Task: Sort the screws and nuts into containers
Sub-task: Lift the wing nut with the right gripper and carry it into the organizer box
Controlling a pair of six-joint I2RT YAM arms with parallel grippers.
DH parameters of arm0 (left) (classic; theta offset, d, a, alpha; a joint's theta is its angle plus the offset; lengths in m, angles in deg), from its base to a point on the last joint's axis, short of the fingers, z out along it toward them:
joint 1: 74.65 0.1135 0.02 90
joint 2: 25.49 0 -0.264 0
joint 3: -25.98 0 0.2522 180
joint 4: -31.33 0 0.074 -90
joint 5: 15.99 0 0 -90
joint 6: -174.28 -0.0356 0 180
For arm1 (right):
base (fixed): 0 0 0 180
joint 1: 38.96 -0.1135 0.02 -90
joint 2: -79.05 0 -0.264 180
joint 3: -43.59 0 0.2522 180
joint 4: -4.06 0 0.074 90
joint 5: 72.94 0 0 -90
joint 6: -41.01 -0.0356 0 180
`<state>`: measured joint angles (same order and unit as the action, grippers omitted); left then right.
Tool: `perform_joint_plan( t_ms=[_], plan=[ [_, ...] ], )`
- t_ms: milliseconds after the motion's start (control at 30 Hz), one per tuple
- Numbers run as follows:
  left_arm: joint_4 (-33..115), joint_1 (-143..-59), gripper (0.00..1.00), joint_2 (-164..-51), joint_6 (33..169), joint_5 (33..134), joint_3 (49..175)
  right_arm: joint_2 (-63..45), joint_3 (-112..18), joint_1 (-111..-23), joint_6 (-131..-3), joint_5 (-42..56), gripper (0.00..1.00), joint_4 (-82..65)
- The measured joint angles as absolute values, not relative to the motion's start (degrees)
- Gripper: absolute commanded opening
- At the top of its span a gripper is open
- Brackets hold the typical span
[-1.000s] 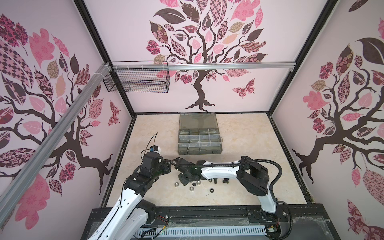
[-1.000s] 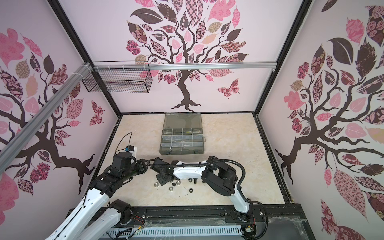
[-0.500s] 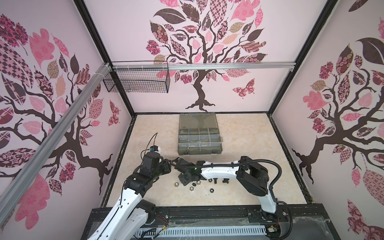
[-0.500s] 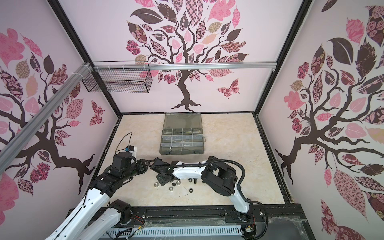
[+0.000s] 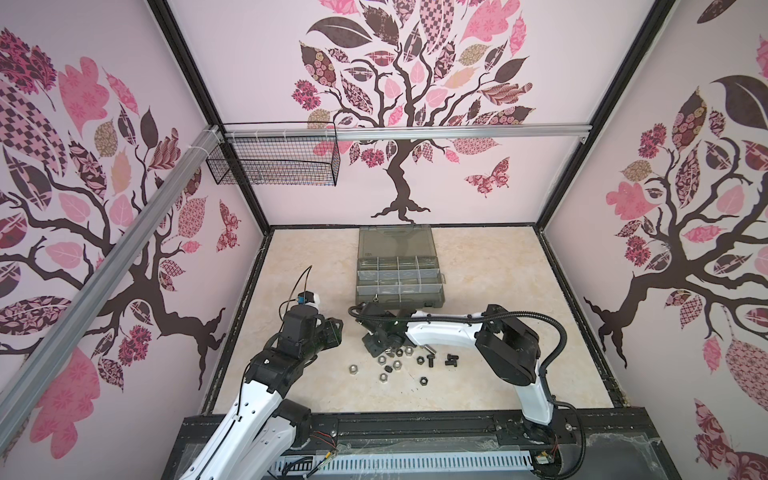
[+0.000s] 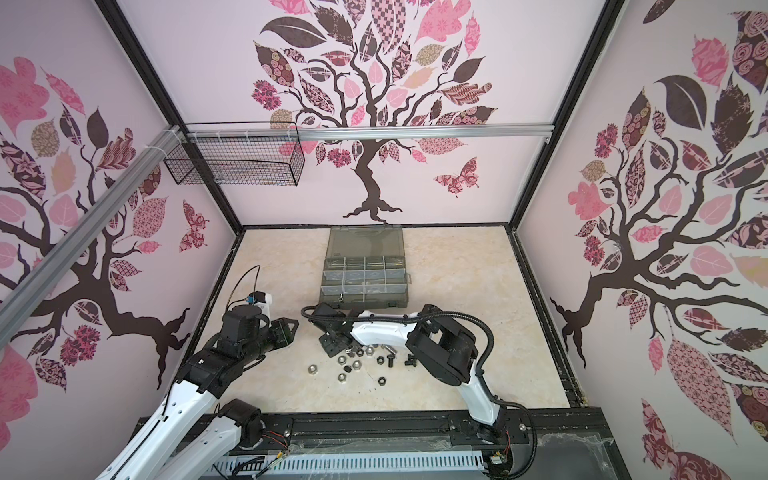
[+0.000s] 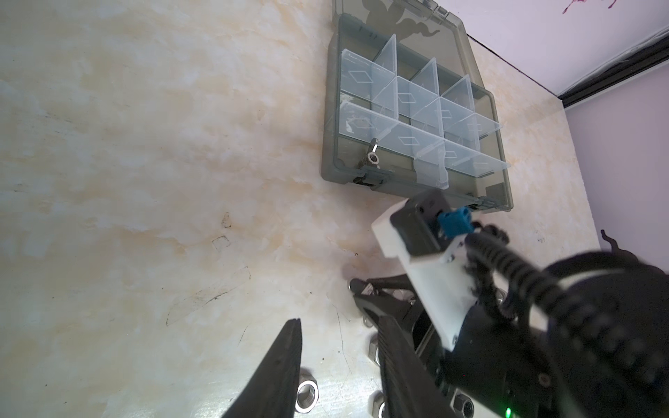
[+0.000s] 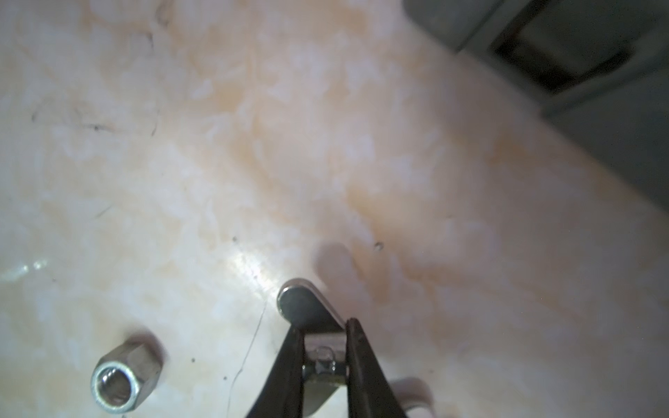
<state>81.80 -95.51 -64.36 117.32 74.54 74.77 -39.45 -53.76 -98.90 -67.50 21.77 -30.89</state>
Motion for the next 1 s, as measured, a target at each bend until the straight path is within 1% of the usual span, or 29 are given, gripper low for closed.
perform_joint_plan(
  t_ms=[233, 433, 600, 833, 1000],
  plan=[
    [82.5, -95.5, 0.39, -63.4, 117.3, 74.7, 74.8, -39.0, -62.2, -90.8, -63.7, 22.2, 0.20, -31.1],
    [82.9, -95.5, 0.38, -62.6, 117.8, 75.7, 74.7, -39.3, -68.8, -86.2, -62.7, 22.2, 0.21, -31.5],
    [82.9, -95.5, 0.38, -62.4, 118.6, 76.6, 74.3, -41.7, -72.7, -85.7, -62.7, 21.9, 0.22, -31.6],
    [82.7, -95.5, 0.38, -62.7, 118.9, 77.1, 73.8, -45.5, -73.0, -85.9, -62.9, 20.4, 0.23, -32.8],
    [81.9, -95.5, 0.38, -63.9, 118.9, 77.3, 73.6, -45.8, -73.0, -85.9, -63.2, 19.6, 0.27, -33.1]
  ],
)
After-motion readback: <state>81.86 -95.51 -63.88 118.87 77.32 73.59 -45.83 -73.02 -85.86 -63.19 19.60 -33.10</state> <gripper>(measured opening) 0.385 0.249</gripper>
